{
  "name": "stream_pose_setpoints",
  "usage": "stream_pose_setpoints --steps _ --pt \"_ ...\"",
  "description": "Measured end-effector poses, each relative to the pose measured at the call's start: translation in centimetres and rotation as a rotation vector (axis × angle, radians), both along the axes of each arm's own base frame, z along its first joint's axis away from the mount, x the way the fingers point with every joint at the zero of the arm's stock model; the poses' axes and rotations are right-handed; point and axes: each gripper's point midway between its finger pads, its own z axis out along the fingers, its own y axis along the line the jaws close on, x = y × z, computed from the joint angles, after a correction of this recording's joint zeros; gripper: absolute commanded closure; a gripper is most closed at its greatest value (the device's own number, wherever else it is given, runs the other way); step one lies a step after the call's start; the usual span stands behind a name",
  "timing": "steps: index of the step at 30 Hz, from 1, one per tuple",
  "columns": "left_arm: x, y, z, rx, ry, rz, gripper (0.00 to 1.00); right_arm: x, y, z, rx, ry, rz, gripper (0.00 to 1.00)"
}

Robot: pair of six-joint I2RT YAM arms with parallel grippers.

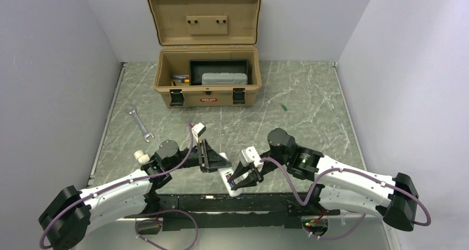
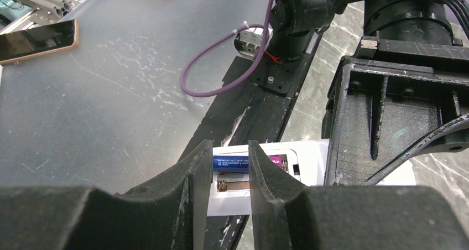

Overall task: Load the batteries into the remote control
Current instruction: Load the battery into the remote control.

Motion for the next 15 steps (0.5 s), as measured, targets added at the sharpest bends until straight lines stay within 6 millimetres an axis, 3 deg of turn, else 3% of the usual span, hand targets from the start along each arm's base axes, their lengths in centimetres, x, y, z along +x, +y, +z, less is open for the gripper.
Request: stream_pose_setpoints --steps 15 --pt "0.17 -0.19 -0.10 -0.002 -0.001 0.000 1.00 0.44 0.24 -0.19 0.012 0.009 0.009 0.69"
